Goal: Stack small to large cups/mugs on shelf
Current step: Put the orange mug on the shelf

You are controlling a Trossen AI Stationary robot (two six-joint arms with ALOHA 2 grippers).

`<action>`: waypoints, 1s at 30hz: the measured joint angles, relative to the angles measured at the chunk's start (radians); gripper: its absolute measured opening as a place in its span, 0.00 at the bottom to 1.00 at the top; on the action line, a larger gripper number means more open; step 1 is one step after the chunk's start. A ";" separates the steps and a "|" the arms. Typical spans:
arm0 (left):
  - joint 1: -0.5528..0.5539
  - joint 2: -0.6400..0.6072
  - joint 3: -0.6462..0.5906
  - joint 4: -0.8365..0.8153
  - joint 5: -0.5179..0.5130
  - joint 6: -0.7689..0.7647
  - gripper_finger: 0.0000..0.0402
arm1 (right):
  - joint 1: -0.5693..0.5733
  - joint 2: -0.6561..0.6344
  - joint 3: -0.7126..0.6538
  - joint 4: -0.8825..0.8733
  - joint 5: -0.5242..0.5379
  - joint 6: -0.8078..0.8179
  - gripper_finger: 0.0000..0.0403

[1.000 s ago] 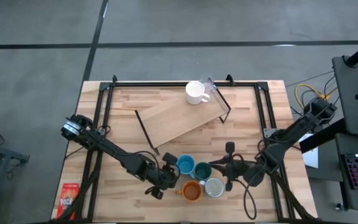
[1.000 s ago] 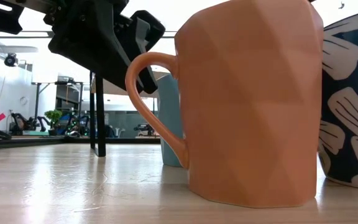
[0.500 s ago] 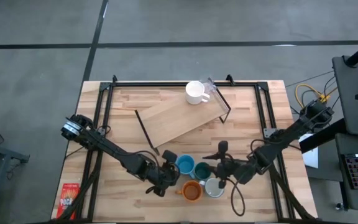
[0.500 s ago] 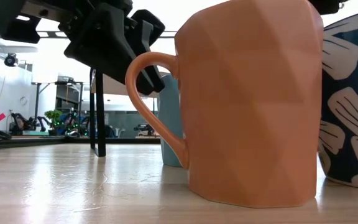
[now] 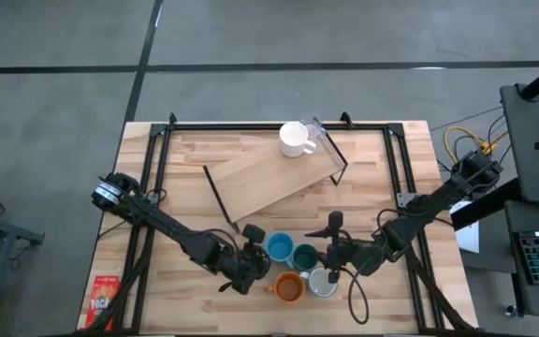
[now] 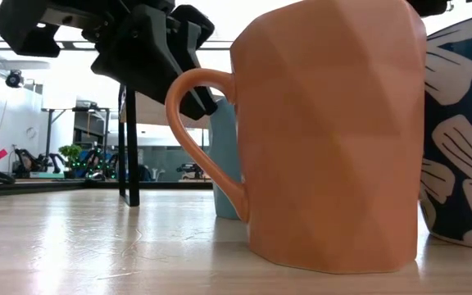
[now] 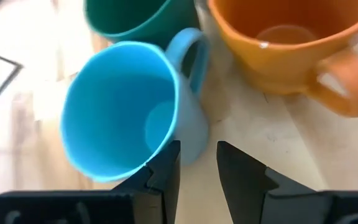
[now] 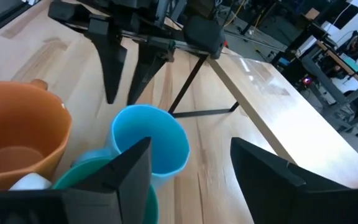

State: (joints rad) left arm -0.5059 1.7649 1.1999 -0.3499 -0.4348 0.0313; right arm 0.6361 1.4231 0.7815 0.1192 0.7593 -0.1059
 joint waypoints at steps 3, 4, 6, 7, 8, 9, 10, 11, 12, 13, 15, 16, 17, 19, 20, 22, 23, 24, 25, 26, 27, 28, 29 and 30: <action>-0.005 0.000 0.000 -0.013 -0.051 0.002 0.23 | 0.000 0.000 0.000 0.000 0.000 0.000 0.52; -0.006 0.000 0.001 -0.013 -0.057 0.005 0.23 | 0.000 0.000 0.000 0.000 0.000 0.000 0.52; -0.010 0.000 0.001 -0.013 -0.061 0.019 0.23 | 0.000 0.000 0.000 0.000 0.000 0.000 0.52; -0.013 0.000 0.001 -0.013 -0.062 0.031 0.23 | 0.000 0.000 0.000 0.000 0.000 0.000 0.52; -0.015 0.000 0.001 -0.012 -0.064 0.034 0.23 | 0.000 0.000 0.000 0.000 0.000 0.000 0.52; -0.018 0.000 0.001 -0.012 -0.070 0.036 0.23 | 0.000 0.000 0.000 0.000 0.000 0.000 0.52; -0.020 0.000 0.001 -0.012 -0.078 0.036 0.23 | 0.000 0.000 0.000 0.000 0.000 0.000 0.52; -0.022 0.000 0.002 -0.012 -0.084 0.036 0.23 | 0.000 0.000 0.000 0.000 0.000 0.000 0.52; -0.026 -0.001 0.002 -0.012 -0.096 0.038 0.23 | 0.000 0.000 0.000 0.000 0.000 0.000 0.52; -0.029 -0.003 0.002 -0.013 -0.110 0.046 0.23 | 0.000 0.000 0.000 0.000 0.000 0.000 0.52; -0.035 -0.007 0.002 -0.008 -0.154 0.079 0.23 | 0.000 0.000 0.000 0.000 0.000 0.002 0.52; -0.039 -0.008 0.002 -0.004 -0.182 0.095 0.23 | 0.000 0.000 0.000 0.000 0.000 0.006 0.52; -0.043 -0.009 0.002 -0.001 -0.217 0.110 0.23 | 0.000 0.000 0.000 0.000 0.000 0.009 0.52; -0.047 -0.010 0.002 0.000 -0.286 0.137 0.23 | 0.000 0.000 0.000 0.000 0.000 0.015 0.52; -0.048 -0.010 0.002 0.000 -0.307 0.139 0.23 | 0.000 0.000 0.000 0.000 0.000 0.015 0.52; -0.048 -0.011 0.002 0.001 -0.311 0.140 0.23 | 0.000 0.000 0.000 0.000 0.000 0.015 0.52; -0.047 -0.009 0.002 0.001 -0.308 0.141 0.23 | 0.000 0.000 0.000 0.000 0.000 0.015 0.52; -0.047 -0.007 0.000 0.001 -0.307 0.142 0.23 | 0.000 0.000 0.000 0.000 0.000 0.015 0.52; -0.047 -0.006 -0.003 0.000 -0.307 0.148 0.23 | 0.000 0.000 0.000 0.000 0.000 0.015 0.52; -0.047 -0.003 -0.005 0.001 -0.306 0.161 0.23 | 0.000 0.000 0.000 0.000 0.000 0.015 0.52; -0.047 -0.002 -0.009 0.001 -0.305 0.167 0.23 | 0.000 0.000 0.000 0.000 0.000 0.016 0.52; -0.047 -0.002 -0.014 0.000 -0.303 0.169 0.23 | 0.000 0.000 0.000 0.000 0.000 0.016 0.52; -0.047 -0.002 -0.016 -0.002 -0.295 0.169 0.23 | 0.000 0.000 0.000 0.000 0.000 0.016 0.52; -0.047 -0.002 -0.018 0.000 -0.281 0.168 0.23 | 0.000 0.000 0.000 0.000 0.000 0.016 0.52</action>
State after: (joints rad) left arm -0.5529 1.7634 1.1823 -0.3498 -0.7153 0.1993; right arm 0.6361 1.4231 0.7815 0.1192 0.7593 -0.0895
